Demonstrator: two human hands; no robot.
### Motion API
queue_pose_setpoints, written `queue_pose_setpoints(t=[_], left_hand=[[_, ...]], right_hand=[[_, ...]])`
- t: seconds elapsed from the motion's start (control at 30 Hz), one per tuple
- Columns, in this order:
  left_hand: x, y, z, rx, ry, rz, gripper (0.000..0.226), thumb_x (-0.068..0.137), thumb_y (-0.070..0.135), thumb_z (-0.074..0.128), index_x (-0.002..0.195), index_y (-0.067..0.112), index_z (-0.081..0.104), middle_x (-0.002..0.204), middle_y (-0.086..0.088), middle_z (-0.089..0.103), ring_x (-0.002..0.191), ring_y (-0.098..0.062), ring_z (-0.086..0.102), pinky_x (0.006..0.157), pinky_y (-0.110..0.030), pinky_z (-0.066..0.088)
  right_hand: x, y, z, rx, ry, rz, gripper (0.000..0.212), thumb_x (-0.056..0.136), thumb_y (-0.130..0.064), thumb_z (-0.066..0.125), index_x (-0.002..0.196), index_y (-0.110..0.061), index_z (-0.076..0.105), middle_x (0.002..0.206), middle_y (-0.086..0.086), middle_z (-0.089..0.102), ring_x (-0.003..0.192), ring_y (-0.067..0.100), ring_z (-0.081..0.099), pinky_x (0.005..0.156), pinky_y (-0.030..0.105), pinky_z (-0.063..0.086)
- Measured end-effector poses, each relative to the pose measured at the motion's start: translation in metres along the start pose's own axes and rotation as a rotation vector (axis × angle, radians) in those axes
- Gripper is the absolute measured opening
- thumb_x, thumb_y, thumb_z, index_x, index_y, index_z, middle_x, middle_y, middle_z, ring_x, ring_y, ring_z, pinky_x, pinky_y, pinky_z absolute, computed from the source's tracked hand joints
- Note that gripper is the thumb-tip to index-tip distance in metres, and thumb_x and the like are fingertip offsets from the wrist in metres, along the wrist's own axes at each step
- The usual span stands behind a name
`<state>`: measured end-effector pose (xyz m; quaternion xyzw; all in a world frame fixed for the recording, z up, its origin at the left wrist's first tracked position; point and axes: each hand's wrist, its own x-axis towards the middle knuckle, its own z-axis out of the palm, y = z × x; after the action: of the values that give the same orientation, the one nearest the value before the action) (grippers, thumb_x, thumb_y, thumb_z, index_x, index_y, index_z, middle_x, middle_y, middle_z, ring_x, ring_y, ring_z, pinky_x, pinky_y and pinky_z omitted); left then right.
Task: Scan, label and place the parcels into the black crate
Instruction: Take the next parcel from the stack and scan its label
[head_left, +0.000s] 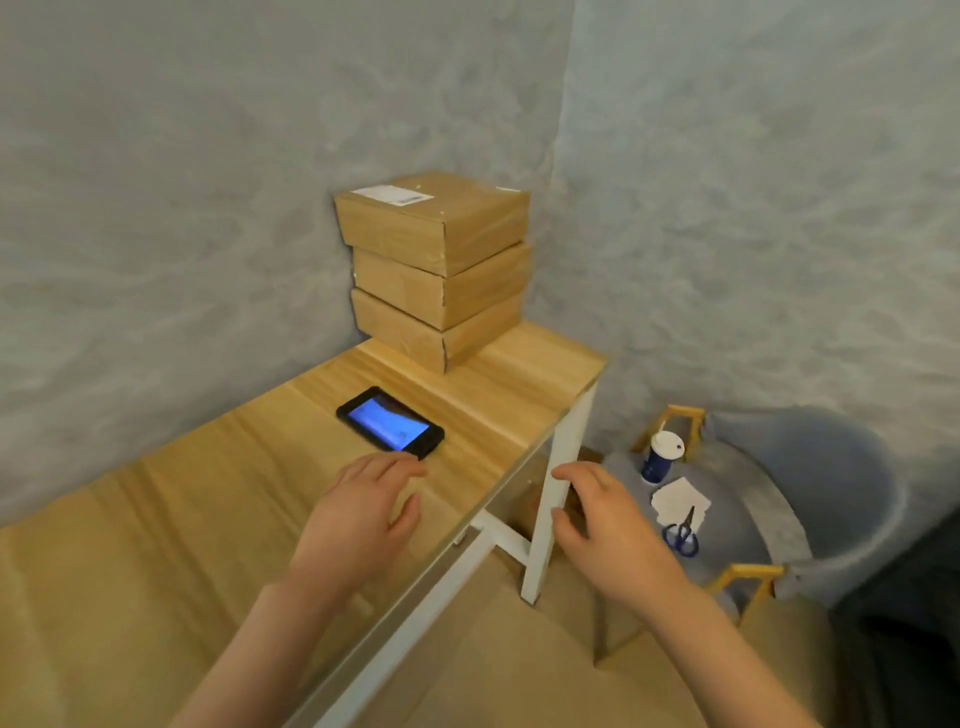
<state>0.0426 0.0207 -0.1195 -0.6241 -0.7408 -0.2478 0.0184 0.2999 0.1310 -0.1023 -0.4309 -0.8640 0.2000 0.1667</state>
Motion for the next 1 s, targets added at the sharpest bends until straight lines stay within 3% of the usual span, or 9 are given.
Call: queue_pose_setpoints(t=[0.1, 0.2, 0.27, 0.33, 0.47, 0.63, 0.7, 0.83, 1.0], left_hand=[[0.047, 0.015, 0.007, -0.001, 0.067, -0.037, 0.042, 0.089, 0.043, 0.040, 0.114, 0.024, 0.066, 0.117, 0.009, 0.066, 0.110, -0.016, 0.060, 0.092, -0.034, 0.049], [0.093, 0.016, 0.009, -0.011, 0.069, -0.073, 0.043, 0.089, 0.044, 0.038, 0.116, 0.025, 0.065, 0.121, 0.010, 0.064, 0.111, -0.017, 0.059, 0.096, -0.037, 0.048], [0.125, 0.010, 0.011, -0.003, 0.072, -0.089, 0.045, 0.090, 0.047, 0.036, 0.120, 0.027, 0.063, 0.125, 0.010, 0.062, 0.113, -0.018, 0.057, 0.097, -0.039, 0.047], [0.158, 0.004, 0.012, 0.014, 0.112, -0.103, 0.047, 0.092, 0.052, 0.034, 0.122, 0.028, 0.060, 0.127, 0.009, 0.060, 0.115, -0.019, 0.056, 0.096, -0.037, 0.047], [0.221, -0.013, 0.012, 0.039, 0.193, -0.133, 0.049, 0.095, 0.054, 0.033, 0.125, 0.025, 0.058, 0.123, 0.005, 0.063, 0.111, -0.021, 0.058, 0.094, -0.037, 0.046], [0.280, -0.034, 0.019, -0.021, 0.288, -0.213, 0.051, 0.099, 0.055, 0.038, 0.136, 0.022, 0.049, 0.133, 0.000, 0.057, 0.118, -0.023, 0.055, 0.097, -0.040, 0.045], [0.297, -0.038, 0.021, -0.102, 0.349, -0.247, 0.052, 0.099, 0.054, 0.038, 0.140, 0.024, 0.044, 0.135, 0.006, 0.051, 0.125, -0.016, 0.050, 0.099, -0.034, 0.042], [0.320, -0.045, 0.025, -0.315, 0.500, -0.359, 0.051, 0.099, 0.055, 0.038, 0.143, 0.029, 0.040, 0.132, 0.012, 0.044, 0.120, -0.011, 0.051, 0.098, -0.033, 0.045], [0.334, -0.044, 0.034, -0.538, 0.604, -0.428, 0.054, 0.096, 0.054, 0.039, 0.146, 0.037, 0.036, 0.144, 0.013, 0.044, 0.123, 0.009, 0.048, 0.105, -0.030, 0.042]], right_hand=[[0.050, 0.028, -0.022, 0.008, -0.013, -0.036, 0.040, 0.098, -0.031, 0.052, 0.138, -0.027, 0.045, 0.137, -0.008, 0.046, 0.104, 0.009, 0.051, 0.086, 0.022, 0.038], [0.100, 0.046, -0.038, 0.029, -0.018, -0.078, 0.042, 0.099, -0.032, 0.052, 0.140, -0.026, 0.044, 0.141, -0.008, 0.044, 0.122, 0.011, 0.046, 0.091, 0.020, 0.034], [0.136, 0.054, -0.048, 0.034, -0.019, -0.107, 0.042, 0.099, -0.030, 0.052, 0.140, -0.026, 0.044, 0.143, -0.009, 0.042, 0.115, 0.008, 0.046, 0.090, 0.018, 0.034], [0.175, 0.061, -0.058, 0.044, -0.009, -0.124, 0.044, 0.098, -0.029, 0.052, 0.141, -0.026, 0.043, 0.142, -0.009, 0.040, 0.104, 0.007, 0.047, 0.089, 0.021, 0.036], [0.258, 0.074, -0.072, 0.041, 0.069, -0.175, 0.044, 0.097, -0.030, 0.055, 0.139, -0.024, 0.046, 0.141, -0.004, 0.045, 0.121, 0.018, 0.051, 0.099, 0.031, 0.041], [0.346, 0.085, -0.082, 0.085, 0.139, -0.215, 0.043, 0.096, -0.026, 0.057, 0.137, -0.020, 0.049, 0.138, 0.001, 0.050, 0.125, 0.021, 0.050, 0.094, 0.030, 0.040], [0.378, 0.087, -0.085, 0.150, 0.163, -0.220, 0.045, 0.095, -0.024, 0.058, 0.139, -0.019, 0.048, 0.140, 0.002, 0.051, 0.128, 0.020, 0.049, 0.097, 0.030, 0.040], [0.447, 0.078, -0.085, 0.418, 0.234, -0.175, 0.051, 0.094, -0.016, 0.062, 0.141, -0.011, 0.043, 0.139, 0.009, 0.053, 0.126, 0.023, 0.051, 0.103, 0.030, 0.039], [0.506, 0.061, -0.072, 0.744, 0.258, -0.107, 0.054, 0.101, -0.026, 0.053, 0.150, -0.014, 0.033, 0.145, 0.008, 0.048, 0.129, 0.020, 0.052, 0.110, 0.034, 0.039]])
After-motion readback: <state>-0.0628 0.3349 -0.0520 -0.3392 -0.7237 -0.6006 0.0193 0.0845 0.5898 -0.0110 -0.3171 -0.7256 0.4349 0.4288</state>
